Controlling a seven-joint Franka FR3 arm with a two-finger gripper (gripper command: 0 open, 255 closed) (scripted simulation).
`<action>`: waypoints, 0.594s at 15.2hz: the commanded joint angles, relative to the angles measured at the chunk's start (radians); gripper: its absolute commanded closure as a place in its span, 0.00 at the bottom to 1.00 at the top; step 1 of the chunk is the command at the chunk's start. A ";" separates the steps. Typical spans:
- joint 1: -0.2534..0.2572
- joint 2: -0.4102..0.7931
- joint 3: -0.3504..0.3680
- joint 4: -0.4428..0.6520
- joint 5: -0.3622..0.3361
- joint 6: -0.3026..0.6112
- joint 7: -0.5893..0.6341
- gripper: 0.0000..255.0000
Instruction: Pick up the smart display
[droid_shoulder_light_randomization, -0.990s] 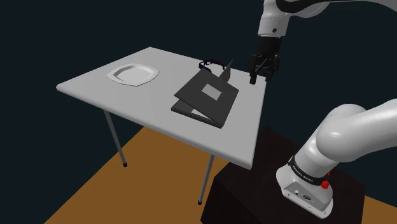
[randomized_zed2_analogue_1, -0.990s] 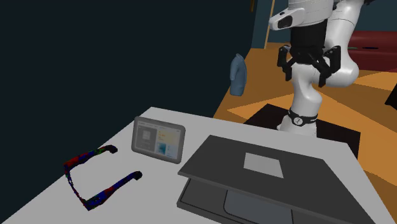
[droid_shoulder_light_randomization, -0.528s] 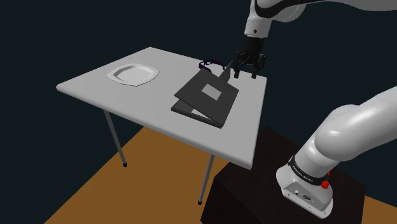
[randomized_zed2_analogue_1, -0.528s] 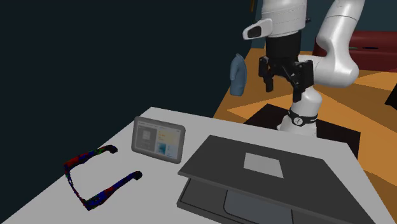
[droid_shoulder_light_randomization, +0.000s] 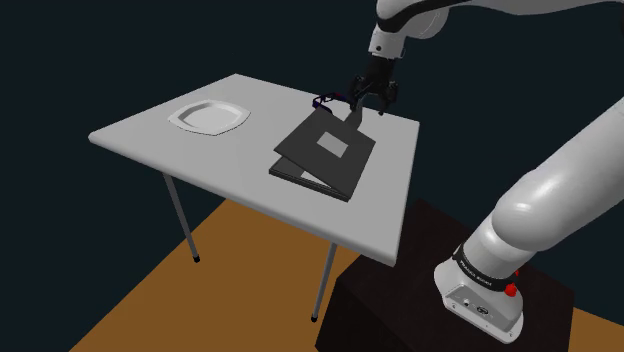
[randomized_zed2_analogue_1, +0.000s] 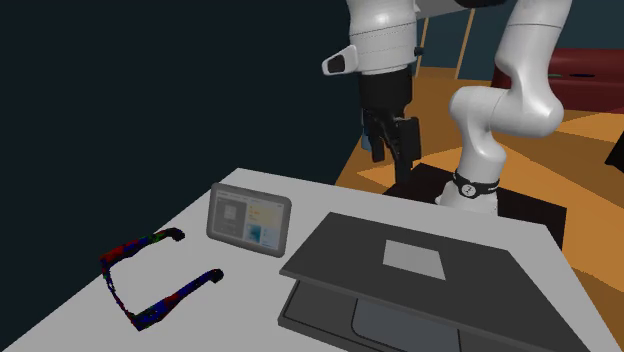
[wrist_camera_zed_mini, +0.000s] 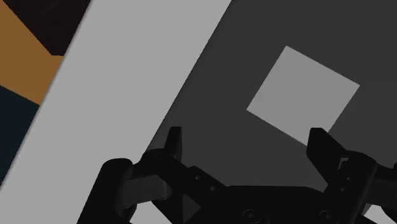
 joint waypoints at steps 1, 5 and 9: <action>-0.011 0.062 -0.010 0.048 0.006 0.030 0.029 0.00; -0.036 0.177 -0.034 0.153 0.020 0.070 0.080 0.00; -0.062 0.290 -0.060 0.267 0.038 0.097 0.128 0.00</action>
